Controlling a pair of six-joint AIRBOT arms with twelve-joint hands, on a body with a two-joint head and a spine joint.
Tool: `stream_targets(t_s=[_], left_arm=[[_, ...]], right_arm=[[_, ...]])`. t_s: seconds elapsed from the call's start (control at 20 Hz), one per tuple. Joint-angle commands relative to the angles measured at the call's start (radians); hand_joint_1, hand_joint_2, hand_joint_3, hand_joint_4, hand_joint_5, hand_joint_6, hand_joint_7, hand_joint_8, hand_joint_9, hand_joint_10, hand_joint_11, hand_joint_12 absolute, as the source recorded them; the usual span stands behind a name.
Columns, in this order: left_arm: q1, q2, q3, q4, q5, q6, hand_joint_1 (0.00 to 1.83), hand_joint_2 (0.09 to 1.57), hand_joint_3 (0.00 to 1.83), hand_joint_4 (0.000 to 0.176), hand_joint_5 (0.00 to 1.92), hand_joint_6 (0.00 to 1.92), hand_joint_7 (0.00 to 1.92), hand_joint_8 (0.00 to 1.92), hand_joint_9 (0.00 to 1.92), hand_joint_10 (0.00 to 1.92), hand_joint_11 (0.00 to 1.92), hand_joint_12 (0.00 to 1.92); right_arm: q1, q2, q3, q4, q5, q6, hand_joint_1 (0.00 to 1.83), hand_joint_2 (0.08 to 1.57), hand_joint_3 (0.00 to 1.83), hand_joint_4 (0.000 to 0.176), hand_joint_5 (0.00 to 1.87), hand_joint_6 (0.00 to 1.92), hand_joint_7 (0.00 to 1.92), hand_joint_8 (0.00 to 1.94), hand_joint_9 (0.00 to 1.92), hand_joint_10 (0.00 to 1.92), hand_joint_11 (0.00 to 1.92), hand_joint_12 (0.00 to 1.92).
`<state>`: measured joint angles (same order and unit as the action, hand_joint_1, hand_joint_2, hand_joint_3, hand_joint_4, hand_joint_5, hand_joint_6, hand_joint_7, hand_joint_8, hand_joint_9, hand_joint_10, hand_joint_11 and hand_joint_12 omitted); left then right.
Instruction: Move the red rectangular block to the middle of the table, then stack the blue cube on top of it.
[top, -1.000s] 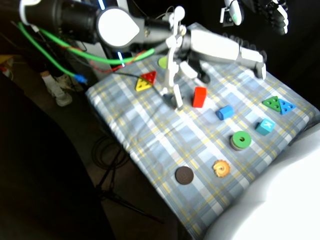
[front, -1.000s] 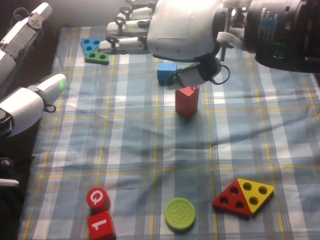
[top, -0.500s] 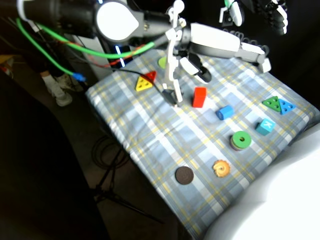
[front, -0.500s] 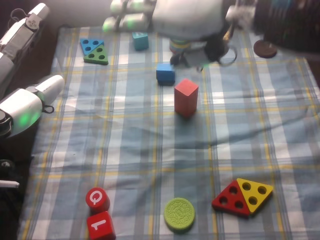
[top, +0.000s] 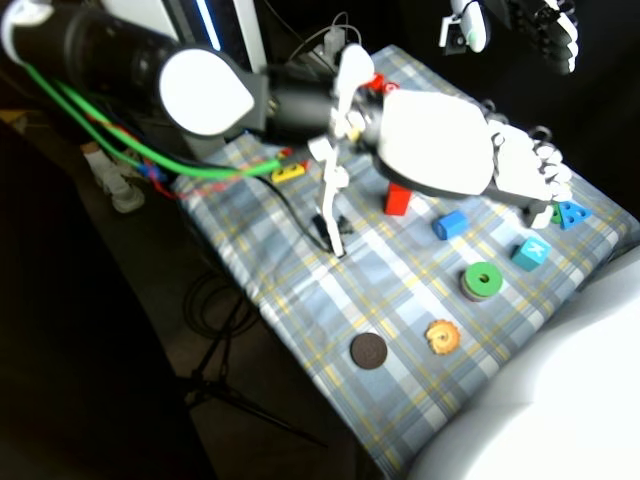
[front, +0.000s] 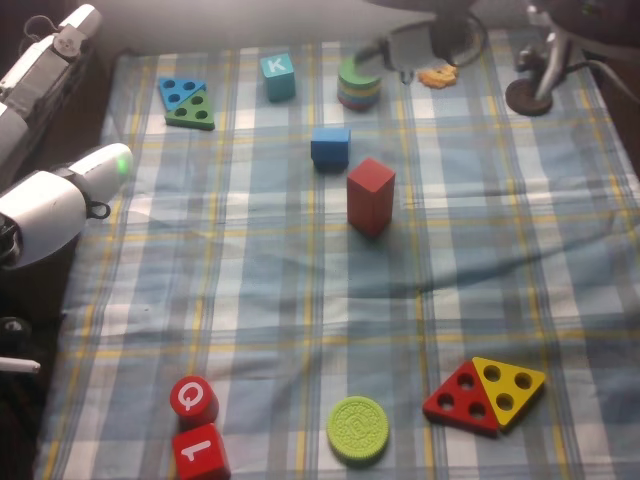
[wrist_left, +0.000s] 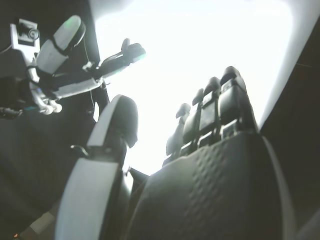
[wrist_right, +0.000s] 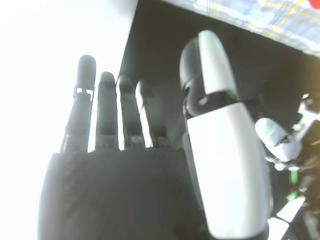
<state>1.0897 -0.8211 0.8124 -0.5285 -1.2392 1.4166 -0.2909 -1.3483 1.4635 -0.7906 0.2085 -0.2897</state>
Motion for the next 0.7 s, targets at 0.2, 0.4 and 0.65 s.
stream_targets(t_s=[0.2,0.4,0.65], left_arm=[[-0.007,-0.007,0.012,0.027,-0.104,-0.020,0.82,1.47,0.00,0.083,0.00,0.00,0.00,0.00,0.00,0.00,0.00,0.00],[-0.007,-0.010,0.015,0.028,-0.106,-0.028,0.82,1.46,0.00,0.074,0.00,0.00,0.00,0.00,0.00,0.00,0.00,0.00],[-0.007,-0.012,0.016,0.027,-0.108,-0.033,0.84,1.46,0.00,0.089,0.00,0.00,0.00,0.00,0.00,0.00,0.00,0.00]], right_arm=[[-0.010,-0.026,0.025,-0.006,0.060,0.019,1.04,1.16,0.00,0.000,0.25,0.00,0.32,0.00,0.33,0.13,0.00,1.26],[-0.040,-0.057,0.036,-0.022,0.041,0.019,1.00,1.16,0.00,0.000,0.29,0.01,0.37,0.01,0.42,0.17,0.00,1.52],[-0.074,-0.078,0.033,-0.118,0.014,0.061,1.00,1.13,0.00,0.014,0.32,0.00,0.34,0.00,0.27,0.29,0.00,1.26]])
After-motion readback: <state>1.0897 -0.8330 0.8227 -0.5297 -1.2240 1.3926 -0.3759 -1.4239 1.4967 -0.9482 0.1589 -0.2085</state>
